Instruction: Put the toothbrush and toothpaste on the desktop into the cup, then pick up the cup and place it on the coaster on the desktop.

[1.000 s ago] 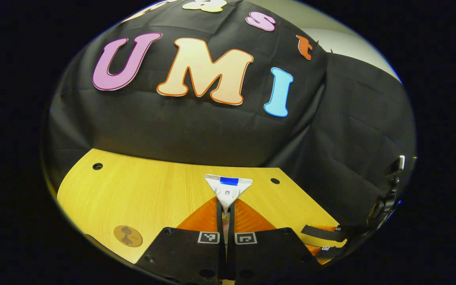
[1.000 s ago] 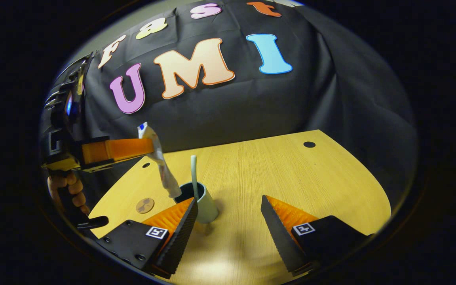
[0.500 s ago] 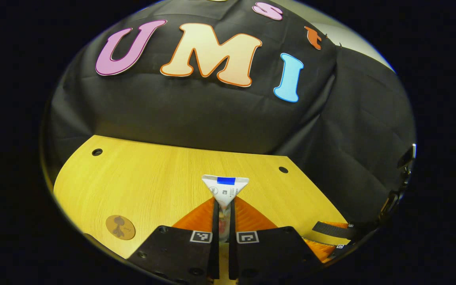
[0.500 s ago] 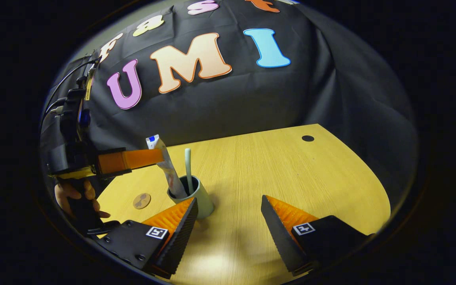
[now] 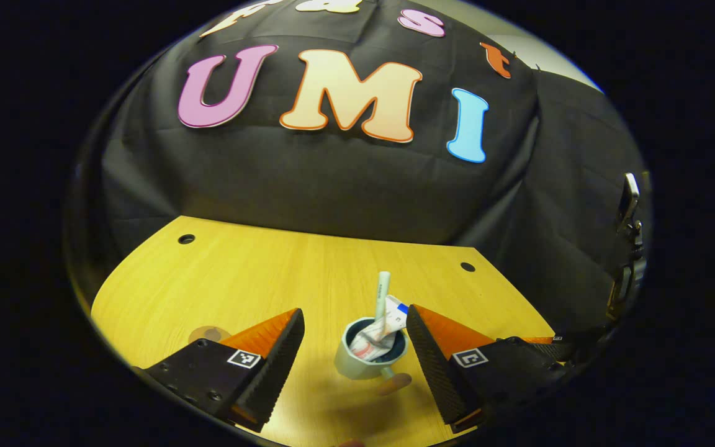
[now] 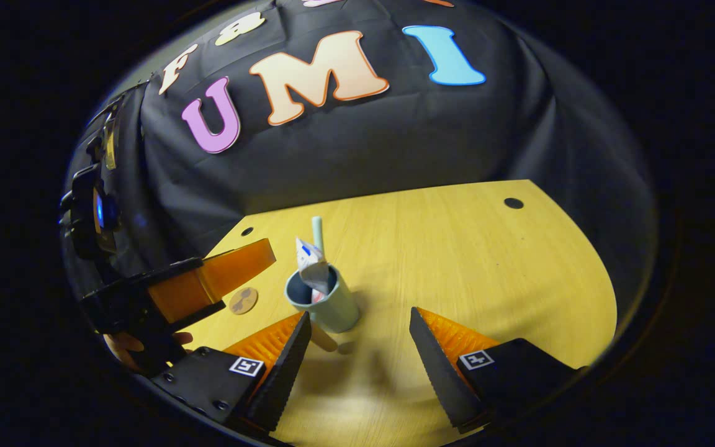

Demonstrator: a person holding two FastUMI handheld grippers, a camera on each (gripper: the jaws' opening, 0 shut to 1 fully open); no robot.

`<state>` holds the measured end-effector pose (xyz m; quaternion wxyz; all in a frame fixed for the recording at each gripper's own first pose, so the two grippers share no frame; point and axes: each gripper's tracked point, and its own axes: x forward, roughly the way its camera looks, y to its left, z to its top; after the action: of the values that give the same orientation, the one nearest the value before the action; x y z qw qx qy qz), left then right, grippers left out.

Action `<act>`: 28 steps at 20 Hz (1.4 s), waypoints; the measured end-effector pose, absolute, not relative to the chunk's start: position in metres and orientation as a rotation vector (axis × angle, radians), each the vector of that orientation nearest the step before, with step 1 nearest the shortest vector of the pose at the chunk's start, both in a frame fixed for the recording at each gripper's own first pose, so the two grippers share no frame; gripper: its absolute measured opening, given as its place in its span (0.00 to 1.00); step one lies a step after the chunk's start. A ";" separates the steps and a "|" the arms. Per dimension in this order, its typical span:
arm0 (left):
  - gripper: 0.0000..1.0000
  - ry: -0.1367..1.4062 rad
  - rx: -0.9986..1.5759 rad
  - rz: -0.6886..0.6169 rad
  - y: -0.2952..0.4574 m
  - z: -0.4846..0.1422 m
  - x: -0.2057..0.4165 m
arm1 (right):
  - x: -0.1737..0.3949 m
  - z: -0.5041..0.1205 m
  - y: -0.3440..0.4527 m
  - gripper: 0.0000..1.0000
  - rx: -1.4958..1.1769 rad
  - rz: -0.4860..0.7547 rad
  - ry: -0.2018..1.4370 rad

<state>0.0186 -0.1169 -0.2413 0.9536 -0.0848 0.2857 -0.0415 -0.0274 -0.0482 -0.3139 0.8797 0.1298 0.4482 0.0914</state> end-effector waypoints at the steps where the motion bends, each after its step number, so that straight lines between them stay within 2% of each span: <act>1: 0.95 0.567 -0.163 -0.054 -0.107 -0.239 0.015 | -0.029 -0.312 -0.045 0.98 0.283 0.218 0.982; 4: 0.95 0.527 -0.131 0.040 -0.070 -0.232 -0.005 | -0.034 -0.318 -0.031 0.98 0.243 0.284 1.095; 7: 0.95 0.518 -0.112 0.079 -0.041 -0.234 -0.021 | -0.027 -0.321 -0.011 0.98 0.252 0.345 1.185; 12: 0.95 0.567 -0.115 0.121 0.006 -0.248 -0.043 | -0.013 -0.350 0.008 0.98 0.165 0.353 1.313; 17: 0.95 0.600 -0.042 0.093 0.037 -0.254 -0.055 | -0.018 -0.384 0.023 0.98 0.132 0.357 1.455; 18: 0.95 0.599 -0.035 0.091 0.041 -0.253 -0.058 | -0.018 -0.391 0.025 0.93 0.123 0.353 1.476; 19: 0.95 0.598 -0.034 0.089 0.045 -0.253 -0.060 | -0.019 -0.397 0.026 0.97 0.115 0.347 1.501; 20: 0.95 0.599 -0.039 0.085 0.047 -0.254 -0.062 | -0.020 -0.404 0.025 0.90 0.095 0.337 1.522; 21: 0.95 0.609 -0.051 0.078 0.048 -0.256 -0.065 | -0.020 -0.408 0.024 0.96 0.069 0.333 1.540; 22: 0.95 0.619 -0.062 0.075 0.050 -0.258 -0.068 | -0.018 -0.411 0.025 0.89 0.059 0.332 1.556; 23: 0.95 0.628 -0.073 0.072 0.051 -0.261 -0.070 | -0.018 -0.414 0.027 0.96 0.056 0.328 1.571; 24: 0.95 0.632 -0.082 0.072 0.052 -0.261 -0.071 | -0.019 -0.417 0.030 0.87 0.062 0.325 1.583; 25: 0.95 0.639 -0.087 0.071 0.055 -0.264 -0.073 | -0.017 -0.420 0.031 0.84 0.060 0.316 1.591; 26: 0.95 0.646 -0.088 0.073 0.061 -0.267 -0.075 | -0.015 -0.422 0.030 0.87 0.055 0.307 1.598; 27: 0.95 0.653 -0.090 0.076 0.067 -0.269 -0.078 | -0.016 -0.425 0.029 0.74 0.044 0.299 1.604; 28: 0.95 0.661 -0.092 0.081 0.072 -0.270 -0.079 | -0.016 -0.426 0.028 0.73 0.031 0.294 1.611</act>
<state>-0.0786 0.0721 -0.2705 0.9440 -0.0449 0.3245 0.0399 -0.0161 0.0275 -0.4258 0.6829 0.0140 0.7185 0.1313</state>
